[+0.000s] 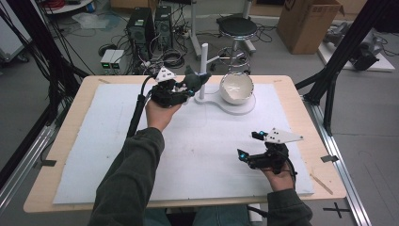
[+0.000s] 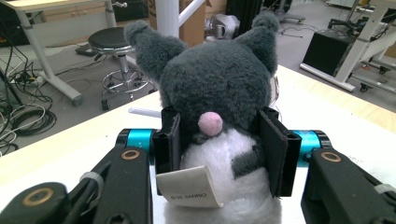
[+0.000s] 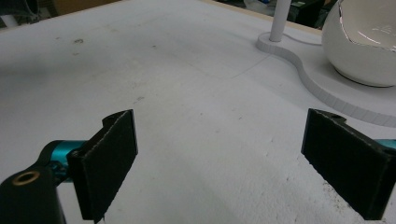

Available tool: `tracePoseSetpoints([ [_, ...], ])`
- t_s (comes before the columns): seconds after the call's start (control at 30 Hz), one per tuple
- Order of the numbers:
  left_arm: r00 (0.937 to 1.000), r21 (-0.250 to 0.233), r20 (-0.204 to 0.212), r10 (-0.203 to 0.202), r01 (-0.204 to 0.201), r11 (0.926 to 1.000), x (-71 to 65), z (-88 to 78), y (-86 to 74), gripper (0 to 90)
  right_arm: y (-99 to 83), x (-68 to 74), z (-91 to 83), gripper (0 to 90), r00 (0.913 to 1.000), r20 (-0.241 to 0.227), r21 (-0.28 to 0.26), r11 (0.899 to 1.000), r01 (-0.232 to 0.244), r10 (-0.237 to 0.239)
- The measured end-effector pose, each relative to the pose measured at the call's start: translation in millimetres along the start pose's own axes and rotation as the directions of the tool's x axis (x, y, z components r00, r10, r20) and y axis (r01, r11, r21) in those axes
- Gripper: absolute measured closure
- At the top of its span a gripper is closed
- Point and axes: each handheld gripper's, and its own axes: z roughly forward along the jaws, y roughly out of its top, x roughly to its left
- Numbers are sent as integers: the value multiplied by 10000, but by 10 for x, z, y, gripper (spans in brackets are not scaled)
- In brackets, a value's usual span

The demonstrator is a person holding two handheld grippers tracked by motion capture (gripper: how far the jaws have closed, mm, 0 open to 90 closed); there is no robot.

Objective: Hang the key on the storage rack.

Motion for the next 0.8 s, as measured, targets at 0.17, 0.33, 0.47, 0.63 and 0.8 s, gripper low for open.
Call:
tracePoseSetpoints([
  [0.17,10000,97,-27,91,-91,9999,2,10,-8,548,0,-1,-4,99,10000,-26,-13,10000,-33,32],
  [0.33,9999,175,1,143,-143,9997,-15,29,-20,547,1,-4,0,99,10000,-27,-8,10000,-27,27],
  [0.47,9998,264,22,206,-207,9994,-38,54,-36,546,-1,-3,-3,99,9999,-70,-31,10000,-74,73],
  [0.63,9995,406,31,323,-324,9987,-52,71,-49,546,0,-10,-8,99,9999,-65,-84,9999,-111,110],
  [0.8,9988,591,52,479,-481,9971,-70,93,-66,545,-1,-11,-8,99,9999,-76,-85,9999,-139,139],
])
